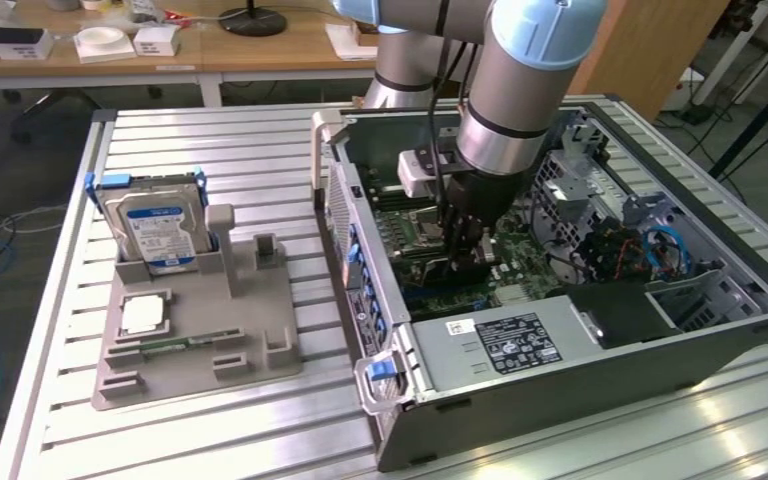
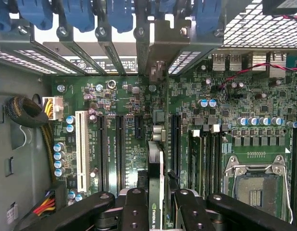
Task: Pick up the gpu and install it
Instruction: 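Insert the gpu into the slot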
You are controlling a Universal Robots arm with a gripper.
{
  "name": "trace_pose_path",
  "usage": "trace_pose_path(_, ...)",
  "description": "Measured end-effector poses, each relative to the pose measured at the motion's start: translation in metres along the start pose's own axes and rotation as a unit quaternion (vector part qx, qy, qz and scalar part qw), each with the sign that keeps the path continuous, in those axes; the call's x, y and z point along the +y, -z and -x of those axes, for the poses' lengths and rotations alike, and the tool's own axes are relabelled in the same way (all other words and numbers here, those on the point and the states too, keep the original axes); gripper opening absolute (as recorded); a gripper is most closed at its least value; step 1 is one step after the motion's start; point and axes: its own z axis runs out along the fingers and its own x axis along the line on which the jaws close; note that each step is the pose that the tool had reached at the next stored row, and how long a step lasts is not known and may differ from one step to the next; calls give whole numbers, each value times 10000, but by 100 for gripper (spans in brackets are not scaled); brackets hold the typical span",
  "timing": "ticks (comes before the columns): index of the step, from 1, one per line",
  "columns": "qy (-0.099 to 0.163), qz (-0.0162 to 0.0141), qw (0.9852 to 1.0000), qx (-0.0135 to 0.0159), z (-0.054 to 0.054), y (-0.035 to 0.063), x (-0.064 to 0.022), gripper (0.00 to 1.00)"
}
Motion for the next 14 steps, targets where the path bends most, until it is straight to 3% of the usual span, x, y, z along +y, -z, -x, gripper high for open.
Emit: trace_pose_path(14, 0, -1, 10000, 4, -1, -13, 0, 26)
